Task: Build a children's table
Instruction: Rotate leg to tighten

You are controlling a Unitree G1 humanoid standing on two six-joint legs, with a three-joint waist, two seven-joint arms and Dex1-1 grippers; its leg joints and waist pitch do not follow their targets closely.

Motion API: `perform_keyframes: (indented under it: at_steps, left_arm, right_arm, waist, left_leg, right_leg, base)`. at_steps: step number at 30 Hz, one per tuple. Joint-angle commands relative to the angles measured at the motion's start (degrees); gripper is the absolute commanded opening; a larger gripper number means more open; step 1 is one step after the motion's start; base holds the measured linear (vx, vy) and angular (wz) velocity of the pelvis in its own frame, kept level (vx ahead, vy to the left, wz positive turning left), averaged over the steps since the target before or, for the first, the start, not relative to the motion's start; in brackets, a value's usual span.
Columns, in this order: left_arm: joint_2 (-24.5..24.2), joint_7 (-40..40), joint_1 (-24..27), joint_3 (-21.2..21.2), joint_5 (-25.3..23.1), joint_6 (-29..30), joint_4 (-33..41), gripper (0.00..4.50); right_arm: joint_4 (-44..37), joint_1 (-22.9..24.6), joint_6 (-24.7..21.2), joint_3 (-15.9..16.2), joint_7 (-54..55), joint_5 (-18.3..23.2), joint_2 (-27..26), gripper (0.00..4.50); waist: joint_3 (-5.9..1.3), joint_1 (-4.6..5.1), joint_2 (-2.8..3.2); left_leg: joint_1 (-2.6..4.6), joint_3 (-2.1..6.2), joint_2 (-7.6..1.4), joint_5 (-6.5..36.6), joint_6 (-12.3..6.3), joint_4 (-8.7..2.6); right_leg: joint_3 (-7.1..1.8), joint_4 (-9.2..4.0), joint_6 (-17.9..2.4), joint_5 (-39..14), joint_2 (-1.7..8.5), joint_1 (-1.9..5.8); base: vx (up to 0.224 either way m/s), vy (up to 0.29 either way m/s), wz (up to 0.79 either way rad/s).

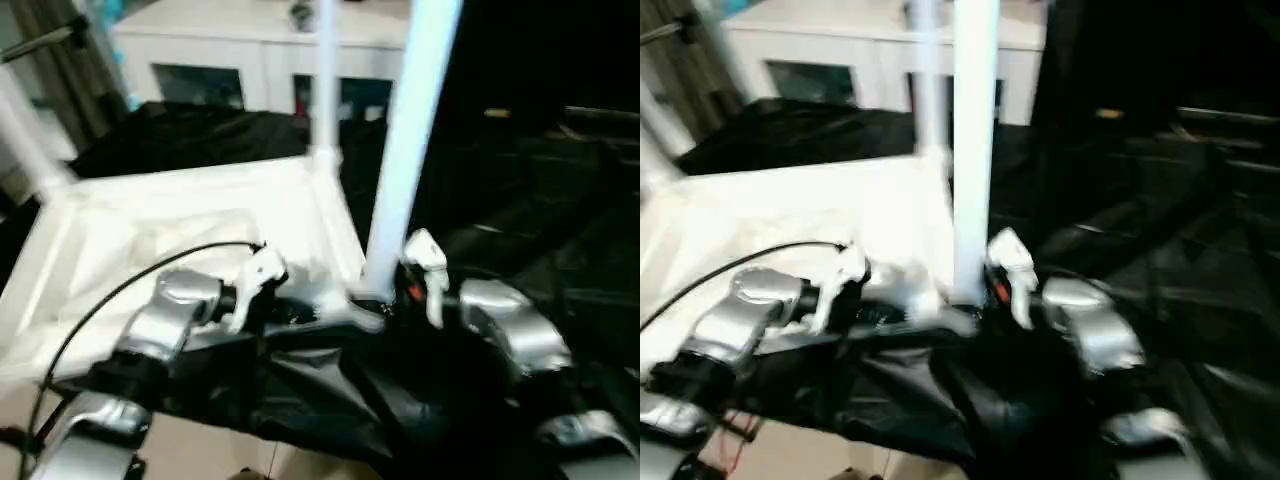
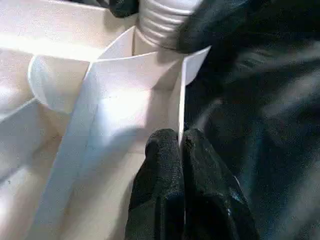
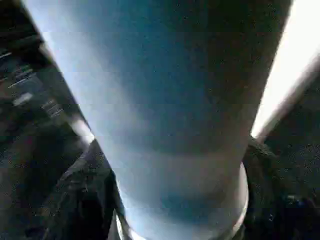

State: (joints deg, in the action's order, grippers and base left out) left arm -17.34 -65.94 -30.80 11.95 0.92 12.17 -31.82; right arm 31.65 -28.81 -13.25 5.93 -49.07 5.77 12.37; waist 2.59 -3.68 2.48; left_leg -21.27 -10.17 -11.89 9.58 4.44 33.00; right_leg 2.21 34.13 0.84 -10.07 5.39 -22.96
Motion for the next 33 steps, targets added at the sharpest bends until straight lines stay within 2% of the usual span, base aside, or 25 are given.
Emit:
perform_keyframes:
  at_steps: [1,5,8,9,10,12,13,17,19,23,24,26,29,31,33]
  left_arm:
    - [6.3,3.5,-3.9,1.3,2.2,-1.8,1.3,0.0]
    - [11.0,13.7,-6.0,0.9,-0.2,-2.5,-2.4,0.0]
    - [12.7,17.4,-6.8,0.5,-1.5,-3.1,-3.9,0.0]
    - [13.3,17.8,-6.9,0.5,-1.7,-3.6,-4.0,0.0]
    - [13.6,17.7,-7.0,0.5,-1.7,-4.0,-4.1,0.0]
    - [13.5,15.3,-6.1,1.0,-1.2,-4.3,-2.9,0.0]
    - [13.2,14.3,-5.6,1.2,-1.1,-4.6,-2.4,0.0]
    - [11.9,11.4,-4.6,1.9,-0.5,-5.1,-1.4,0.0]
    - [9.7,7.0,-3.3,2.8,0.0,-5.0,0.5,0.0]
    - [6.8,1.3,-2.0,3.3,1.1,-5.1,2.5,0.0]
    - [5.7,-1.3,-1.6,3.2,2.1,-4.7,3.5,0.0]
    - [5.3,-2.2,-1.4,3.2,2.4,-4.5,3.8,0.0]
    - [2.4,-7.9,-0.8,3.8,3.4,-3.9,5.2,0.0]
    - [1.4,-9.9,-0.5,3.9,3.7,-3.8,5.8,0.0]
    - [0.0,-12.1,-0.3,4.3,4.1,-3.6,6.4,0.0]
  right_arm:
    - [6.2,-0.4,-2.1,3.0,8.1,-2.4,-5.2,2.78]
    - [11.5,-2.8,-2.7,-0.1,20.1,-2.2,-10.0,2.77]
    - [13.4,-3.6,-0.2,-0.6,22.3,-3.1,-11.7,2.77]
    - [13.8,-3.7,0.8,-0.8,21.8,-3.0,-12.2,3.32]
    - [14.0,-3.8,1.4,-0.9,21.3,-2.9,-12.5,3.46]
    - [13.1,-4.0,0.3,-2.9,18.0,0.0,-12.7,3.56]
    - [12.3,-3.8,0.2,-2.9,16.5,0.4,-12.4,3.68]
    - [10.9,-3.5,1.8,-0.9,13.0,-0.4,-10.7,4.04]
    - [8.3,-2.6,2.7,0.9,6.1,0.1,-7.8,4.04]
    - [3.5,-1.1,1.9,2.5,-3.2,1.5,-3.2,4.04]
    - [1.4,-0.4,1.2,3.0,-7.4,2.3,-1.0,4.04]
    - [0.5,-0.2,0.9,3.2,-9.1,2.5,-0.1,4.04]
    - [-2.1,0.3,-0.8,4.8,-16.5,2.9,4.2,4.04]
    - [-3.3,0.6,-1.5,5.5,-19.6,2.9,5.7,4.04]
    - [-4.7,1.1,-2.0,7.0,-23.0,2.8,7.7,4.04]
  waist:
    - [-2.92,0.34,-0.41]
    - [-3.02,0.67,-0.41]
    - [-3.11,0.53,-0.37]
    - [-3.07,0.51,-0.32]
    - [-3.07,0.44,-0.42]
    - [-3.17,0.44,-0.36]
    - [-3.22,0.46,-0.36]
    - [-3.41,0.37,-0.33]
    - [-3.55,0.31,-0.22]
    - [-4.03,-0.21,-0.09]
    - [-4.04,-0.14,-0.07]
    - [-4.22,-0.49,-0.12]
    - [-4.23,-0.72,-0.05]
    - [-4.04,-0.91,0.02]
    - [-3.92,-1.4,-0.04]
  left_leg:
    - [0.88,0.18,-0.41,20.1,1.52,-4.47]
    - [1.11,0.14,-0.31,20.6,1.27,-4.37]
    - [1.16,0.12,-0.28,21.0,0.93,-4.28]
    - [1.16,0.13,-0.31,21.2,0.8,-4.32]
    - [0.97,0.19,-0.28,21.0,0.53,-4.38]
    - [0.86,0.19,-0.27,21.0,0.04,-4.43]
    - [0.75,0.24,-0.3,20.8,-0.15,-4.46]
    - [0.51,0.16,-0.43,19.0,-0.55,-4.41]
    - [0.35,0.11,-0.48,17.5,-1.01,-4.29]
    - [0.29,-0.18,-0.66,12.6,-3.2,-3.63]
    - [0.1,-0.29,-0.68,11.3,-3.85,-3.48]
    - [0.17,-0.34,-0.8,9.8,-4.91,-3.24]
    - [0.12,-0.36,-0.83,9.0,-5.8,-3.03]
    - [0.17,-0.4,-0.93,10.2,-5.71,-3.13]
    - [0.44,-0.48,-1.01,12.2,-4.78,-3.23]
  right_leg:
    - [-1.01,-4.77,-10.4,-23.8,2.02,1.7]
    - [-1.16,-5.39,-9.2,-25.3,1.99,1.54]
    - [-1.09,-5.52,-9.0,-25.5,2.01,1.44]
    - [-1.1,-5.6,-8.9,-25.4,2.0,1.42]
    - [-1.06,-5.49,-8.8,-24.9,1.9,1.59]
    - [-1.07,-5.47,-8.8,-24.6,1.95,1.7]
    - [-1.08,-5.41,-8.9,-24.2,1.94,1.82]
    - [-1.1,-4.9,-10.3,-19.4,1.88,2.07]
    - [-1.09,-4.62,-11.1,-16.5,1.88,2.26]
    - [-0.87,-3.48,-14.2,-6.7,1.53,2.75]
    - [-0.88,-3.14,-15.1,-4.4,1.55,2.73]
    - [-0.81,-2.85,-16.0,-1.9,1.56,2.85]
    - [-0.7,-2.62,-16.9,-0.7,1.55,2.73]
    - [-0.75,-2.82,-16.9,-2.6,1.65,2.63]
    - [-0.89,-3.12,-16.3,-6.2,1.77,2.44]
  base:
    - [0.0,0.0,0.0]
    - [0.0,0.0,0.0]
    - [0.0,0.0,0.0]
    - [0.0,0.0,0.0]
    - [0.0,0.0,0.0]
    - [0.0,0.0,0.0]
    - [0.0,0.0,0.0]
    - [0.0,0.0,0.0]
    - [0.0,0.0,0.0]
    - [0.0,0.0,0.0]
    - [0.0,0.0,0.0]
    - [0.0,0.0,0.0]
    - [0.0,0.0,0.0]
    - [0.0,0.0,0.0]
    - [0.0,0.0,0.0]
